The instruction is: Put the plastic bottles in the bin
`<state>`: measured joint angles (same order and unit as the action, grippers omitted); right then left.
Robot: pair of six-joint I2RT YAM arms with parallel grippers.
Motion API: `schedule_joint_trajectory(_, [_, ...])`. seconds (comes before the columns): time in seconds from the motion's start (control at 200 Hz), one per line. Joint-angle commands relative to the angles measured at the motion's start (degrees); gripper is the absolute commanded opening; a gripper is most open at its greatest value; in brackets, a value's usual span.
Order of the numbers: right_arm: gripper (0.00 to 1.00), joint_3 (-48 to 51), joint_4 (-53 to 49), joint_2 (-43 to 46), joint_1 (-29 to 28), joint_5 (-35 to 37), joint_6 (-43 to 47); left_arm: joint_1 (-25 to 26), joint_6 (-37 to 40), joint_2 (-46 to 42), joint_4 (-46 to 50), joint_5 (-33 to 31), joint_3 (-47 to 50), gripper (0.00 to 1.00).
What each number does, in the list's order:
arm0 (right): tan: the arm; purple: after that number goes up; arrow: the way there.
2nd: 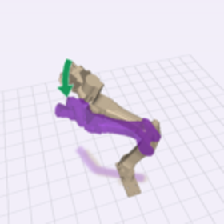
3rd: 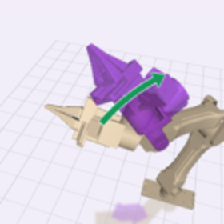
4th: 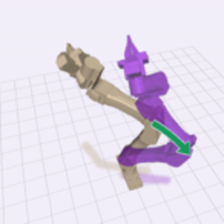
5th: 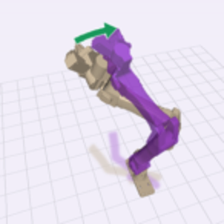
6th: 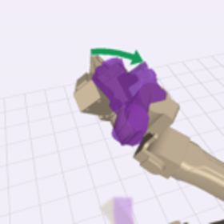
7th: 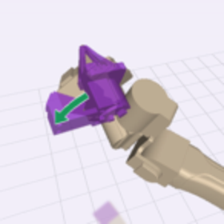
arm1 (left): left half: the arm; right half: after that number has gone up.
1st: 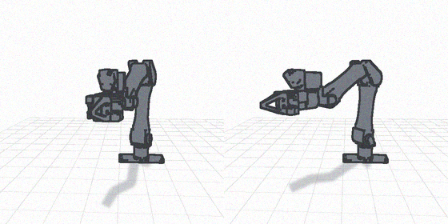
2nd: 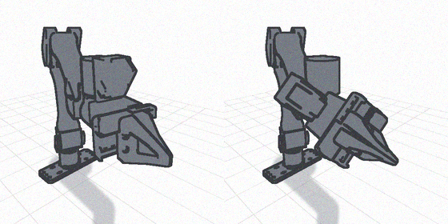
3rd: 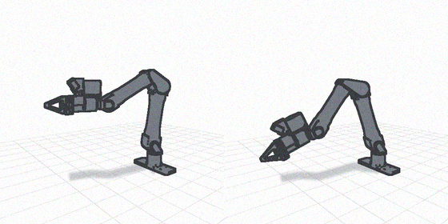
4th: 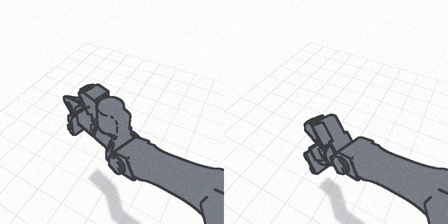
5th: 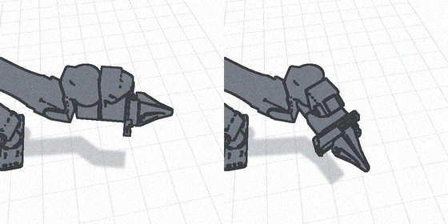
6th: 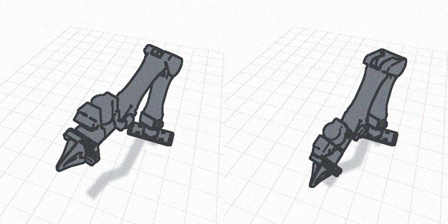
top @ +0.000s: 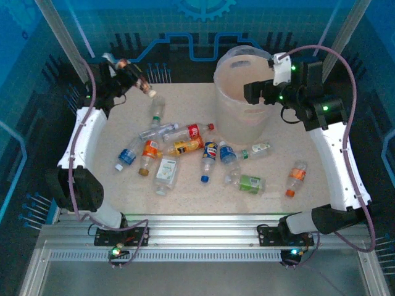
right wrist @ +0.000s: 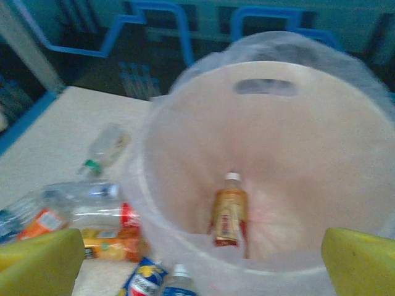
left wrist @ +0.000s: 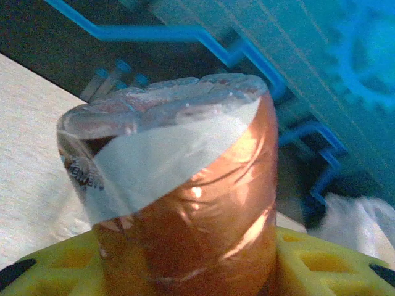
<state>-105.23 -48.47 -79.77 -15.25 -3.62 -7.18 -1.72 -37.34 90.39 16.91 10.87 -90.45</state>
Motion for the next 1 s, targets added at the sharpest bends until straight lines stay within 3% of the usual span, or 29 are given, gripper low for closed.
schedule_joint_trajectory(0.0, [1.0, 2.1, 4.2, 0.6, -3.5, -8.9, -1.7, 5.0, -1.2, -2.5, -4.9, 6.7, 1.9, 0.44])
schedule_joint_trajectory(0.185, [1.0, 3.9, 6.9, -0.9, -9.3, -13.4, -2.6, 13.4, -4.3, -2.7, -9.9, 10.3, 1.7, 0.43])
schedule_joint_trajectory(0.385, [1.0, 4.1, 8.4, -4.1, -11.8, -16.7, -5.0, 19.2, -5.3, -2.5, -12.8, 11.6, 1.1, 0.43])
schedule_joint_trajectory(0.82, [0.88, 0.3, 9.7, -12.8, -15.0, -19.9, -6.8, 23.1, -7.9, -3.4, -16.8, 13.7, 1.9, 0.42])
schedule_joint_trajectory(0.996, [0.71, -1.3, 9.5, -15.0, -15.1, -19.8, -7.5, 23.5, -8.4, -4.1, -17.6, 14.0, 3.0, 0.42])
